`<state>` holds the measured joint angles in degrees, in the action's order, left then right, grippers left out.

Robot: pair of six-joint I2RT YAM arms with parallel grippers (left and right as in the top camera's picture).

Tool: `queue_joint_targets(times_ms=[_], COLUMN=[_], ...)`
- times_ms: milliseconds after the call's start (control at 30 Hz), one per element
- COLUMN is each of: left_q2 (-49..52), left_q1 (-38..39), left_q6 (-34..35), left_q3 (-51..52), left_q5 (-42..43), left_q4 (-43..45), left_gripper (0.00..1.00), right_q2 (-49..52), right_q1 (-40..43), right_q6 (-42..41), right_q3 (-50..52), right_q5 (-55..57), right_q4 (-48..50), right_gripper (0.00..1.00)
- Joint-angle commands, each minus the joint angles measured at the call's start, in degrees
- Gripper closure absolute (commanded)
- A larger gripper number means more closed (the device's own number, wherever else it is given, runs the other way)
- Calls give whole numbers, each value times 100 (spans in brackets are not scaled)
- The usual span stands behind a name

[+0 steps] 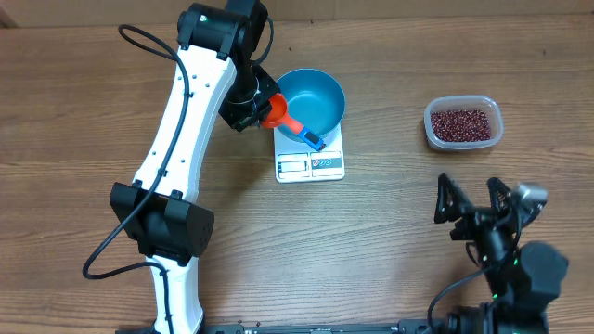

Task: Scoop item into bowl and weigh 150g on scale
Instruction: 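Move the right gripper toward the scoop's blue handle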

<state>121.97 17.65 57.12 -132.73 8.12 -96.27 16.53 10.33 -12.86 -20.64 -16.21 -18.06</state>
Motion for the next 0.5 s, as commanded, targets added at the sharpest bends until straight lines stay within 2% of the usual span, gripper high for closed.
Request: queue_joint_targets(times_ms=[0, 233, 433, 467], left_q2=[-11, -11, -11, -11], left_q1=[42, 44, 44, 44], left_q6=[164, 358, 658, 782], left_q3=[-131, -131, -131, -131], left_q5=[46, 48, 48, 48], left_q4=[-11, -11, -9, -9], left_gripper=[96, 96, 96, 96], right_q2=[780, 2492, 3436, 3685], right_q1=[31, 28, 28, 28], right_q6=[-46, -90, -101, -479], right_q3=[-616, -1453, -1513, -1513], right_q5=[-474, -2271, -4175, -4697], right_q4=[-109, -153, 1021, 1502], right_gripper=[0, 0, 0, 0])
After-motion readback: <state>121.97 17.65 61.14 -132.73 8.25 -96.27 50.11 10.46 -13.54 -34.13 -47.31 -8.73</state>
